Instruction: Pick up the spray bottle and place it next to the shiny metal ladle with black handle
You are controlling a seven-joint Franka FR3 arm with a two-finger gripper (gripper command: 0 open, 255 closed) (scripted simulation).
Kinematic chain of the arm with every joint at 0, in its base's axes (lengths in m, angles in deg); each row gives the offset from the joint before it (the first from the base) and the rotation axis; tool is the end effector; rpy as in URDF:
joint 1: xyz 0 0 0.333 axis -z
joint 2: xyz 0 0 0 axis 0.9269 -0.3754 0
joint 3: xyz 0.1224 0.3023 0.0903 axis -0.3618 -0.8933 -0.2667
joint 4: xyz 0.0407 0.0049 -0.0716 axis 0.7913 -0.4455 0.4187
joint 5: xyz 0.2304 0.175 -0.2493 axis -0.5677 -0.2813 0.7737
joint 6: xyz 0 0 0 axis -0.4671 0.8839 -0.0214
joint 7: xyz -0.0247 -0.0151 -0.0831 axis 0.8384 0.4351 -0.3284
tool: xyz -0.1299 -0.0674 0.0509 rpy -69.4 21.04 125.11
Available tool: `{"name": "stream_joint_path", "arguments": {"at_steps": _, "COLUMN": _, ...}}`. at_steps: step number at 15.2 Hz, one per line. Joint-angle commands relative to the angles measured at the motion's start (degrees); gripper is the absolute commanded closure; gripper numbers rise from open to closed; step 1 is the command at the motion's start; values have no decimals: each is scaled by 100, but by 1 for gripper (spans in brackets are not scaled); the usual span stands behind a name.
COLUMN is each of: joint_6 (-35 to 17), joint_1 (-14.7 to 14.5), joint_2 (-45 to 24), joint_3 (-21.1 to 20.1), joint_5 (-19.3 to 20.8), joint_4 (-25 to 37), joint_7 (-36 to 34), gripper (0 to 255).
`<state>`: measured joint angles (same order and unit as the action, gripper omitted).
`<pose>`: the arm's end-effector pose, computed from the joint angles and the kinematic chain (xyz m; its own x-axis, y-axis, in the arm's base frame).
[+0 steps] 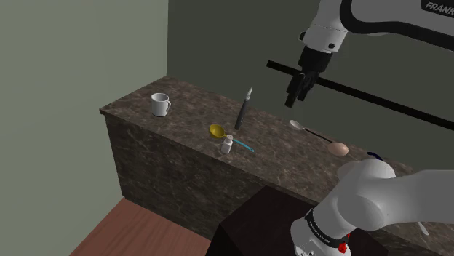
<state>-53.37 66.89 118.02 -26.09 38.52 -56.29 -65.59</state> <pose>0.2757 0.0098 0.5689 0.9948 0.0827 -0.0586 0.0819 -0.9965 -0.0153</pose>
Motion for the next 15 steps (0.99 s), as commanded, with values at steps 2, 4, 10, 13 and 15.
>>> {"name": "stream_joint_path", "arguments": {"at_steps": 2, "joint_6": -82, "joint_1": 51, "joint_2": -264, "joint_3": 7, "joint_5": -37, "joint_4": 114, "joint_7": -114, "gripper": 0}}
{"name": "stream_joint_path", "arguments": {"at_steps": 4, "joint_6": -225, "joint_1": 150, "joint_2": -789, "joint_3": 29, "joint_5": -110, "joint_4": 361, "joint_7": -336, "gripper": 0}}
{"name": "stream_joint_path", "arguments": {"at_steps": 10, "joint_6": -500, "joint_1": 404, "joint_2": -2324, "joint_3": 162, "joint_5": -334, "joint_4": 1229, "joint_7": -951, "gripper": 0}}
{"name": "stream_joint_path", "arguments": {"at_steps": 13, "joint_6": -556, "joint_1": 517, "joint_2": -3068, "joint_3": 263, "joint_5": -463, "joint_4": 1725, "joint_7": -1226, "gripper": 0}}
{"name": "stream_joint_path", "arguments": {"at_steps": 15, "joint_6": -565, "joint_1": 591, "joint_2": -3556, "joint_3": 341, "joint_5": -560, "joint_4": 2076, "joint_7": -1397, "gripper": 0}}
